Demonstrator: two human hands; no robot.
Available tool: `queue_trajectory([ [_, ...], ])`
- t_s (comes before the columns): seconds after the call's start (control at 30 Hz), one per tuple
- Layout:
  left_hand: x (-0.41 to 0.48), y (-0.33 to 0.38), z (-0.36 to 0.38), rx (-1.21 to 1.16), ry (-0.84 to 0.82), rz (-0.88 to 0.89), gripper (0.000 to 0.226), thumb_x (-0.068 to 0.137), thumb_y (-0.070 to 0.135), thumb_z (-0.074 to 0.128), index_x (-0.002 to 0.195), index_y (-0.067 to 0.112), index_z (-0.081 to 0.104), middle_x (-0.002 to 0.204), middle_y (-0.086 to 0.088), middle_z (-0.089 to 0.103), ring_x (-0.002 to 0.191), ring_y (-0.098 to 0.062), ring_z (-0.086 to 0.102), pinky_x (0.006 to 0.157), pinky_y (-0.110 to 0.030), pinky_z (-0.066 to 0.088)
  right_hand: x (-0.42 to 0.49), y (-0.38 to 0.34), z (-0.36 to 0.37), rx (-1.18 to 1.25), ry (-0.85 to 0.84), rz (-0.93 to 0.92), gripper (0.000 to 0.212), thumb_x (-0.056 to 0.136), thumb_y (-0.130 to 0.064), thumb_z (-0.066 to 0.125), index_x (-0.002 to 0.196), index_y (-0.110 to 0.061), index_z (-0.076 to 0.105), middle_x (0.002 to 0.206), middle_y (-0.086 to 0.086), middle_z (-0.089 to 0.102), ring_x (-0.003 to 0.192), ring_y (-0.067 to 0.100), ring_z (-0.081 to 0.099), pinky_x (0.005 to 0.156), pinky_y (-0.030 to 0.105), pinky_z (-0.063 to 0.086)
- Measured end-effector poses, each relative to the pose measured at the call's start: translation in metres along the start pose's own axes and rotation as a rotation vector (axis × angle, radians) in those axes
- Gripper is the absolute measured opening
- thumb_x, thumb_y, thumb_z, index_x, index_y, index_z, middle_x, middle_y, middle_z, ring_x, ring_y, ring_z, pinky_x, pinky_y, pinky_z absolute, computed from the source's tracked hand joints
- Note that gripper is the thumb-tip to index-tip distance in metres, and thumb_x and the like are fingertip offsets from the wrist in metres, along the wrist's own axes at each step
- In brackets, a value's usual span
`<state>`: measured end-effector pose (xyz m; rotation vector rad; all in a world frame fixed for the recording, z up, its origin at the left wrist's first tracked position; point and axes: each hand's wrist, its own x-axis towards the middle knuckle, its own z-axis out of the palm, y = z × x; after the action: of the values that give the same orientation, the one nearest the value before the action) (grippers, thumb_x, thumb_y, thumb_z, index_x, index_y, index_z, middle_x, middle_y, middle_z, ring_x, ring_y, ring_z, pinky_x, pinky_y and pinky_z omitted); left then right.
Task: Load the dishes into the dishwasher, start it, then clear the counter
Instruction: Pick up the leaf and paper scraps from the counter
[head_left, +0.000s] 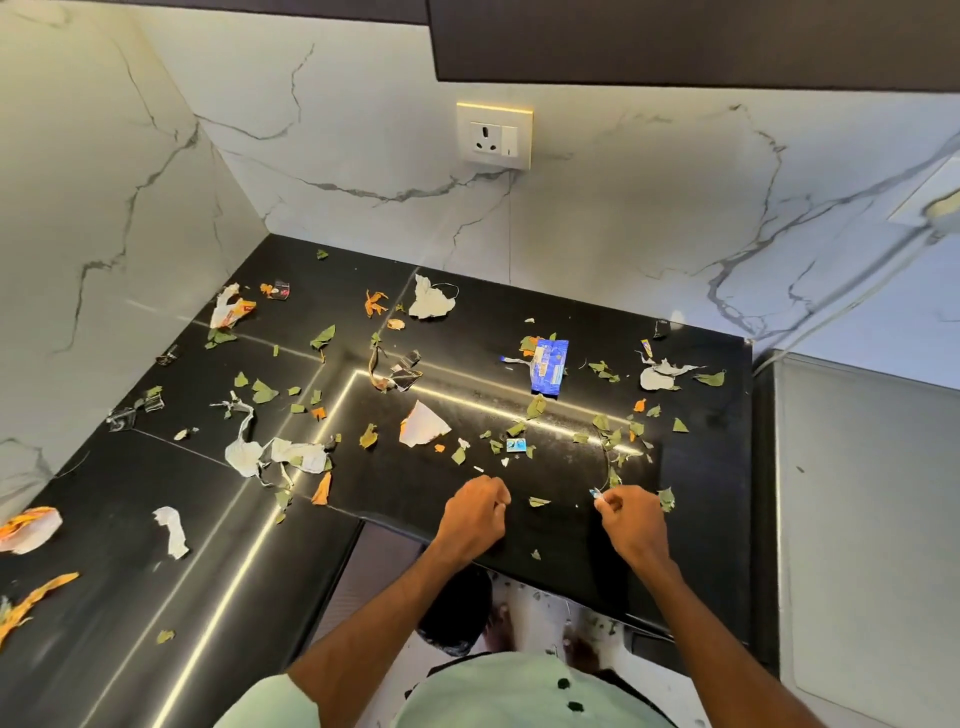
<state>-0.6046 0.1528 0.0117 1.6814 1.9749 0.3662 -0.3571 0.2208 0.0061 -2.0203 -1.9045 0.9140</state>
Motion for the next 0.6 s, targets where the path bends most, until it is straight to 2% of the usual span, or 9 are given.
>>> queue_trajectory([
  [0.07,0.007,-0.013,-0.009,-0.018,0.042,-0.043,0.007,0.087,0.02,0.059,0.091,0.027,0.059,0.097,0.01,0.065,0.097,-0.015,0.061,0.083,-0.035,0.052,0.006,-0.019,0.004,0.052,-0.022,-0.023,0.017,0.085,-0.021,0.077,0.07,-0.027,0.071,0.07,-0.01,0.069,0.064,0.006,0.064,0.064,0.03,0.055],
  [0.13,0.017,-0.02,-0.017,-0.022,0.071,-0.061,0.009,0.086,0.024,0.061,0.092,0.027,0.055,0.093,0.01,0.064,0.093,-0.017,0.061,0.08,-0.038,0.053,0.009,-0.038,0.007,0.112,-0.012,-0.041,0.006,0.085,-0.02,0.077,0.089,-0.024,0.076,0.073,-0.008,0.071,0.068,0.008,0.067,0.071,0.034,0.059],
  [0.2,0.033,-0.016,-0.024,-0.006,0.085,-0.024,0.014,0.088,0.025,0.063,0.098,0.024,0.053,0.098,0.004,0.063,0.096,-0.021,0.06,0.082,-0.041,0.052,0.01,-0.054,0.008,0.146,0.001,-0.073,0.021,0.086,-0.018,0.076,0.106,-0.022,0.075,0.072,-0.009,0.07,0.068,0.007,0.067,0.074,0.036,0.06],
  [0.23,0.042,-0.012,-0.027,0.009,0.087,0.009,0.018,0.089,0.024,0.063,0.103,0.021,0.054,0.103,0.001,0.061,0.099,-0.022,0.059,0.083,-0.042,0.052,0.01,-0.06,0.007,0.149,0.004,-0.086,0.023,0.086,-0.017,0.075,0.108,-0.022,0.075,0.07,-0.011,0.069,0.067,0.006,0.066,0.074,0.035,0.06],
  [0.4,0.085,0.013,-0.024,0.144,-0.038,0.136,0.039,0.093,0.022,0.063,0.129,0.013,0.051,0.127,-0.008,0.054,0.121,-0.026,0.051,0.093,-0.042,0.051,0.011,-0.069,0.001,0.13,0.008,-0.085,0.016,0.085,-0.022,0.077,0.1,-0.027,0.076,0.064,-0.014,0.067,0.065,0.004,0.065,0.073,0.036,0.06],
  [0.5,0.095,0.017,-0.014,0.308,-0.118,0.157,0.041,0.093,0.021,0.063,0.132,0.012,0.051,0.13,-0.01,0.052,0.122,-0.028,0.052,0.092,-0.045,0.052,0.016,-0.064,-0.01,0.119,0.015,-0.066,0.013,0.084,-0.021,0.078,0.096,-0.027,0.077,0.066,-0.013,0.067,0.065,0.005,0.065,0.072,0.036,0.06],
  [0.6,0.1,0.016,-0.008,0.37,-0.117,0.185,0.028,0.097,0.016,0.057,0.124,0.009,0.056,0.127,-0.012,0.055,0.118,-0.029,0.054,0.09,-0.045,0.052,0.023,-0.057,-0.017,0.109,0.025,-0.058,0.01,0.083,-0.021,0.079,0.092,-0.026,0.077,0.068,-0.012,0.068,0.066,0.005,0.066,0.072,0.035,0.061],
])
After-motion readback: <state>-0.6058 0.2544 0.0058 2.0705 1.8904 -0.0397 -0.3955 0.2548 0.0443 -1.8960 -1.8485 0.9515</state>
